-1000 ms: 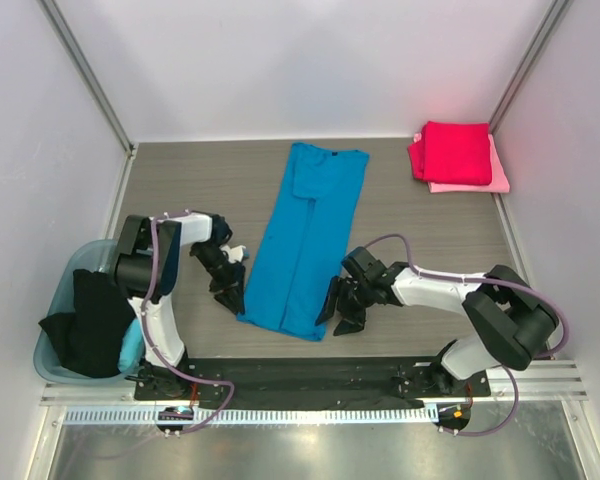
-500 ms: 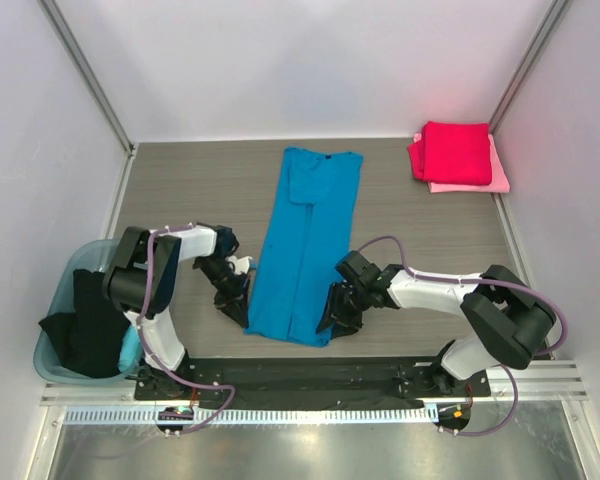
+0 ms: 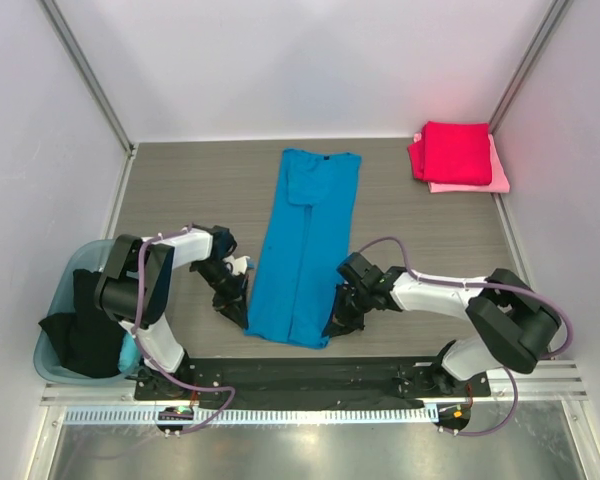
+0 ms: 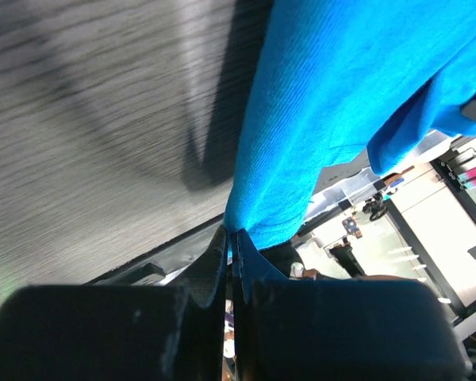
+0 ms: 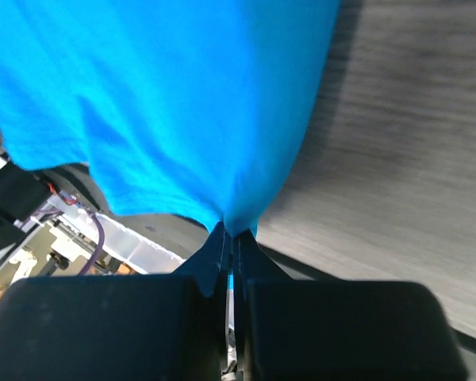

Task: Fold and stack the t-shirts
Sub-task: Fold the tshirt

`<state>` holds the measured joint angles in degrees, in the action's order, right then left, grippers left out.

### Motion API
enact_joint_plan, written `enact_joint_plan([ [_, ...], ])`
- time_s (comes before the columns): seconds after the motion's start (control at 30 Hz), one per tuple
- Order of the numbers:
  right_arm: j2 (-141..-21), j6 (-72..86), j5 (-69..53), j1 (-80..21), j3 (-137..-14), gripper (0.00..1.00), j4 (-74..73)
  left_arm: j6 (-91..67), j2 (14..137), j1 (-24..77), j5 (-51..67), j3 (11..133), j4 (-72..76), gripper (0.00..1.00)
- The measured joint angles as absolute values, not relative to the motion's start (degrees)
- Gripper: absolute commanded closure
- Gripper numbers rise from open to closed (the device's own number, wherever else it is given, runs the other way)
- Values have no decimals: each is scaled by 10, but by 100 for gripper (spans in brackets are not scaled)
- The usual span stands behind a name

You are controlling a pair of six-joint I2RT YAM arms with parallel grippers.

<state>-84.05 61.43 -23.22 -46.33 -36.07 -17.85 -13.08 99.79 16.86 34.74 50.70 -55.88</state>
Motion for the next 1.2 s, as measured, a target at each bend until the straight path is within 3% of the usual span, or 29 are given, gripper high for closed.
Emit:
enact_joint_plan([
  [0.27,-788,567,-231,-446,-396,98,-224,-115,998,169,347,574,-575,100],
  [0.67,-756,462,-229,-320,-478,99,-271,-72,1002,169,345,726,-586,100],
  [1.2,-783,420,-251,-217,-473,99,-194,-29,1146,169,330,942,-613,100],
])
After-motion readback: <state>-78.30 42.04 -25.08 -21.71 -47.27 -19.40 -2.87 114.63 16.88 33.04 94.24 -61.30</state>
